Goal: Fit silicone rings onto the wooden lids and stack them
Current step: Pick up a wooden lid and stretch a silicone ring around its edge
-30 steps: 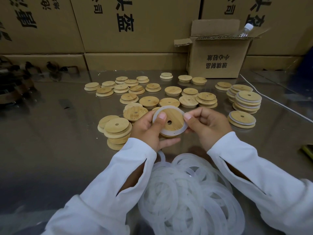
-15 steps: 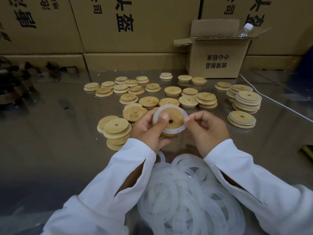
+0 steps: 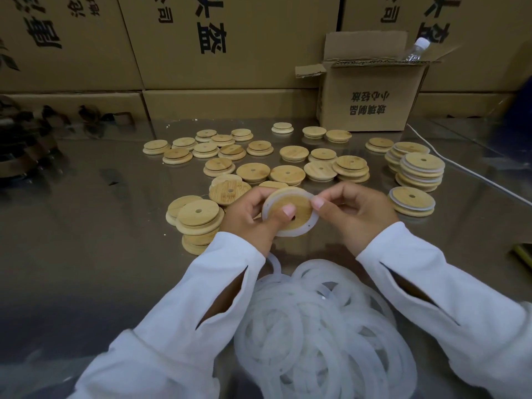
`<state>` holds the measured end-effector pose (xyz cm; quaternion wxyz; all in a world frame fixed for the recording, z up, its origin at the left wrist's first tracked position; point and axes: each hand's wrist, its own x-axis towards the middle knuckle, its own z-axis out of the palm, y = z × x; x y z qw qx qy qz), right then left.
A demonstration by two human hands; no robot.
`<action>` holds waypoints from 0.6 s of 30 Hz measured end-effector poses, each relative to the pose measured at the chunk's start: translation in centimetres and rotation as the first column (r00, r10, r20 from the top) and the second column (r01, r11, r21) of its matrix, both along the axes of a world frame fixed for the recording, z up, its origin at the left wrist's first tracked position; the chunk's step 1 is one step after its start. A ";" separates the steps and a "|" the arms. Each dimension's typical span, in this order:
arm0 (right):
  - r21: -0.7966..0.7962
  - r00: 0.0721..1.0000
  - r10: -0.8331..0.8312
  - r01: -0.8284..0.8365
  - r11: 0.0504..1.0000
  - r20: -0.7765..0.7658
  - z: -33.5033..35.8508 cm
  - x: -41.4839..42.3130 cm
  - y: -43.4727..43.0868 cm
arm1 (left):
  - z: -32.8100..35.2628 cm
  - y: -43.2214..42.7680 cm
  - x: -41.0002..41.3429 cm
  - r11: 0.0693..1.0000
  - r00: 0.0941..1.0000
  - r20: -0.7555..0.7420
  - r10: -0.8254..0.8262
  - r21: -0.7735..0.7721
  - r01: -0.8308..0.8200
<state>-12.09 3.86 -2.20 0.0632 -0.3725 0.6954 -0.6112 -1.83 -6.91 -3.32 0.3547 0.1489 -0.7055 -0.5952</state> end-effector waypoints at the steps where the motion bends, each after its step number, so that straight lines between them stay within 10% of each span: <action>1: -0.001 1.000 0.012 -0.012 1.000 0.025 0.1 -0.1 0.0 | 0.1 -0.1 0.0 1.000 1.000 -0.014 -0.007 0.000 0.007; 18: -0.194 0.998 0.012 0.001 0.981 0.066 0.3 1.3 -0.1 | 0.7 0.5 -0.3 0.903 0.976 -0.218 -0.016 0.415 0.107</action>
